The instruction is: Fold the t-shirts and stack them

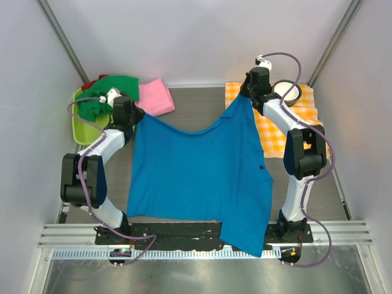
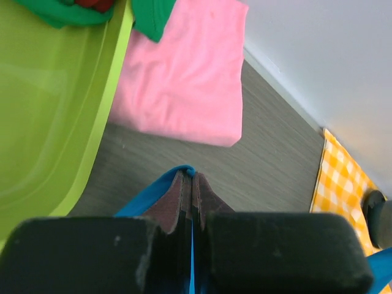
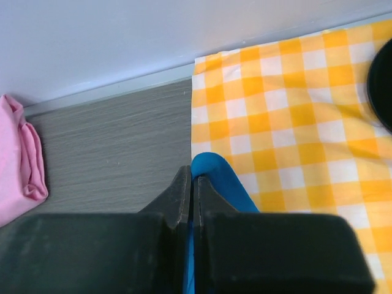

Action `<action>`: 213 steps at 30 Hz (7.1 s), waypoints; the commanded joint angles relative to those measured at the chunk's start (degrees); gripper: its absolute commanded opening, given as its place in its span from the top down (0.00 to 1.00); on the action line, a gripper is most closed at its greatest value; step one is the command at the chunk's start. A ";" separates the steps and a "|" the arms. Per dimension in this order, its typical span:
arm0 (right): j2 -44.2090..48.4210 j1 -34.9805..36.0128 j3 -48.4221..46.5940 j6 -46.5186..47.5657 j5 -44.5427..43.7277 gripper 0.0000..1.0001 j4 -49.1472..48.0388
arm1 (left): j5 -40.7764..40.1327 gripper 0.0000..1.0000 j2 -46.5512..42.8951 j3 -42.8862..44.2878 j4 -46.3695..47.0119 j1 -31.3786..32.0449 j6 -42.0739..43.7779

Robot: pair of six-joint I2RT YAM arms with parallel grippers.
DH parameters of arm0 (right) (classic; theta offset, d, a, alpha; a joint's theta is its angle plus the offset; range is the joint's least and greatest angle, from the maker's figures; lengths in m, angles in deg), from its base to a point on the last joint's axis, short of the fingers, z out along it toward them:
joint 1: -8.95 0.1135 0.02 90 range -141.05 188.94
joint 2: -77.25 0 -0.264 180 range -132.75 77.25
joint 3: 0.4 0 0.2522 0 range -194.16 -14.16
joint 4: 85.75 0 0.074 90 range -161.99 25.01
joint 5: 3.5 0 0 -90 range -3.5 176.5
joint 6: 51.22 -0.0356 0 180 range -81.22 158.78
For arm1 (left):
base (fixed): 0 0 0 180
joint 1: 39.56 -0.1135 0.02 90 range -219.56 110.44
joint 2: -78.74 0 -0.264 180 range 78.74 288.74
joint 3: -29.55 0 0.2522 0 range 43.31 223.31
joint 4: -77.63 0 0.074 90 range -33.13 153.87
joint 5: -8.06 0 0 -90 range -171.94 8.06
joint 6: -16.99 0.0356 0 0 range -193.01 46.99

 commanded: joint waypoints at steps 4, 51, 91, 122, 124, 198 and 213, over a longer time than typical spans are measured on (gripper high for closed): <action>-10.67 -0.72 -16.95 -0.21 1.74 0.99 2.38 | 0.47 1.00 8.74 10.70 1.68 -1.63 1.21; -1.62 1.57 1.50 -4.35 -15.91 0.05 15.13 | -2.17 0.00 -24.20 -12.40 -26.71 9.71 -4.51; -18.43 -0.72 -11.96 -2.23 -16.61 0.82 21.38 | -1.46 0.00 -17.61 -12.14 -23.46 9.71 -4.06; 36.05 24.58 32.81 -19.17 -29.56 0.14 36.67 | -1.29 0.00 -27.54 -14.33 -47.44 9.71 -2.39; 40.53 27.39 37.76 -22.61 -25.94 0.14 36.40 | -1.20 0.00 -27.98 -15.83 -49.11 9.71 -2.83; 62.87 46.74 55.45 -39.23 -4.59 0.27 53.71 | -2.88 1.00 -34.49 -22.69 -49.83 4.87 -13.82; 64.90 47.10 57.56 -43.54 5.60 0.34 63.47 | -0.15 1.00 -33.78 -23.92 -44.11 4.79 -12.24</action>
